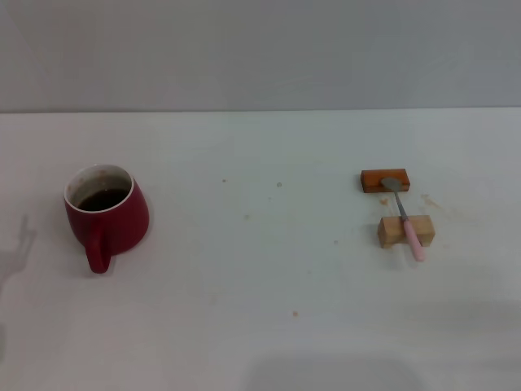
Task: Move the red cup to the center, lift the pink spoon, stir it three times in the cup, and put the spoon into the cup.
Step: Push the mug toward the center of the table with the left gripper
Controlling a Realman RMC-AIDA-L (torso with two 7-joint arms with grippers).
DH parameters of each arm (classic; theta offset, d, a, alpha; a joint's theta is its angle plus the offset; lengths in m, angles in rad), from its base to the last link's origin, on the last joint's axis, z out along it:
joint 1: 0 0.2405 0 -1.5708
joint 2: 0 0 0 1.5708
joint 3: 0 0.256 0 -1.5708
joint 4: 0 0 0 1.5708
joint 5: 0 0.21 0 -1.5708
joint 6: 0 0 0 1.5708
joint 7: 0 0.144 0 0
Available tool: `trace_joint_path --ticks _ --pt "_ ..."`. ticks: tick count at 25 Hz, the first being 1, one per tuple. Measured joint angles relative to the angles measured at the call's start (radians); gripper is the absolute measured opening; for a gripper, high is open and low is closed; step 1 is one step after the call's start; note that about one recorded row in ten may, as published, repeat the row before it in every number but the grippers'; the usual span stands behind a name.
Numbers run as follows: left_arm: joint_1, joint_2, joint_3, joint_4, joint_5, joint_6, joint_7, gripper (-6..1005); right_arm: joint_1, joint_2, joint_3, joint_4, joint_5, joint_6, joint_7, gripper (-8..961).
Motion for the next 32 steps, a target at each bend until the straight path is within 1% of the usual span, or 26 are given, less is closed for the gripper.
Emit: trace_joint_path --ticks 10,18,22,25,29,32 --pt "0.000 0.000 0.000 0.000 0.000 0.001 -0.003 855 -0.001 0.000 0.000 -0.003 0.000 0.000 0.000 674" --pt "-0.002 -0.001 -0.003 0.000 0.000 0.001 0.000 822 -0.002 0.000 0.000 -0.003 0.000 0.000 0.000 674" --pt "-0.008 0.002 -0.006 0.004 0.001 0.000 0.011 806 -0.002 0.000 -0.004 -0.001 0.000 0.000 0.000 674" --pt "-0.017 0.002 -0.003 0.008 0.002 -0.012 0.064 793 -0.002 0.000 -0.012 0.003 0.000 0.000 0.000 674" --pt "-0.040 0.003 -0.009 0.015 0.000 -0.041 0.092 777 -0.006 0.000 -0.012 0.005 0.000 -0.010 0.001 674" --pt "-0.050 0.004 -0.007 0.015 0.002 -0.055 0.110 644 -0.008 0.000 -0.012 0.005 0.000 -0.016 0.001 674"
